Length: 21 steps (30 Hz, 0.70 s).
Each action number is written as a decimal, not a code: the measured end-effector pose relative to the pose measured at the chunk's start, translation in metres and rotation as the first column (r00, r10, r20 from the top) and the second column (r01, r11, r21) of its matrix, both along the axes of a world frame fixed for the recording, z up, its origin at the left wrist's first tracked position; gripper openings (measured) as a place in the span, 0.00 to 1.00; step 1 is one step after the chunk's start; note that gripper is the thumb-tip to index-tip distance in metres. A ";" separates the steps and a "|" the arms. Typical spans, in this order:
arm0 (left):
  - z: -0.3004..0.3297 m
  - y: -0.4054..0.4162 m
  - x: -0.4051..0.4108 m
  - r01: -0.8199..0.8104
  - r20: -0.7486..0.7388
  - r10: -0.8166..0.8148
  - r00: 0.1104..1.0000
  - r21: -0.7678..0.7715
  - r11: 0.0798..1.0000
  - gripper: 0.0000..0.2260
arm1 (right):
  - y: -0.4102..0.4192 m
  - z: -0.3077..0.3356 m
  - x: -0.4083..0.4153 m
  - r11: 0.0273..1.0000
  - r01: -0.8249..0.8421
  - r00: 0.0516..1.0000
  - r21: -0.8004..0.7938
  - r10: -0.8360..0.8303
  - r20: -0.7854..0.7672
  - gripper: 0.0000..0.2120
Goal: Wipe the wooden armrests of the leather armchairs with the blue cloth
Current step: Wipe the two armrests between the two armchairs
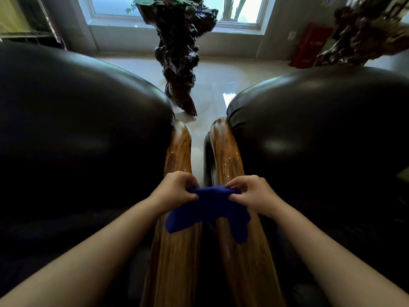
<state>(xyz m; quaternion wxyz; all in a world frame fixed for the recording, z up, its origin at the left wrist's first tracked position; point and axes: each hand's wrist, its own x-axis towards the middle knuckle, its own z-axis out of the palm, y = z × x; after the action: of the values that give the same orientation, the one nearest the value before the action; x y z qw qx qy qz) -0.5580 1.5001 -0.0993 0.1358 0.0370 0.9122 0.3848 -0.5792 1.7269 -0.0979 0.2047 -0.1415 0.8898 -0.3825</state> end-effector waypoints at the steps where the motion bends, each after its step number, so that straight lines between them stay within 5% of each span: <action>1: 0.007 0.010 0.001 0.001 0.003 -0.001 1.000 0.017 1.000 0.08 | 0.012 0.008 0.000 1.000 -0.006 1.000 0.002 0.006 -0.018 0.13; 12: 0.034 0.112 0.011 -0.099 0.027 0.098 0.995 0.044 0.994 0.09 | 0.115 0.032 -0.011 0.994 -0.102 0.992 0.027 0.104 -0.076 0.13; 21: -0.040 0.139 0.036 -0.045 -0.070 0.039 0.997 -0.081 0.996 0.09 | 0.134 -0.046 0.011 0.990 -0.117 0.992 0.081 0.119 -0.031 0.14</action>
<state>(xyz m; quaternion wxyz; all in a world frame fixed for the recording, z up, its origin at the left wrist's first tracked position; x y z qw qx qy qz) -0.5222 1.6390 -0.1392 0.0976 0.0252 0.9320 0.3483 -0.5685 1.8605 -0.1443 0.2163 -0.1925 0.8979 -0.3316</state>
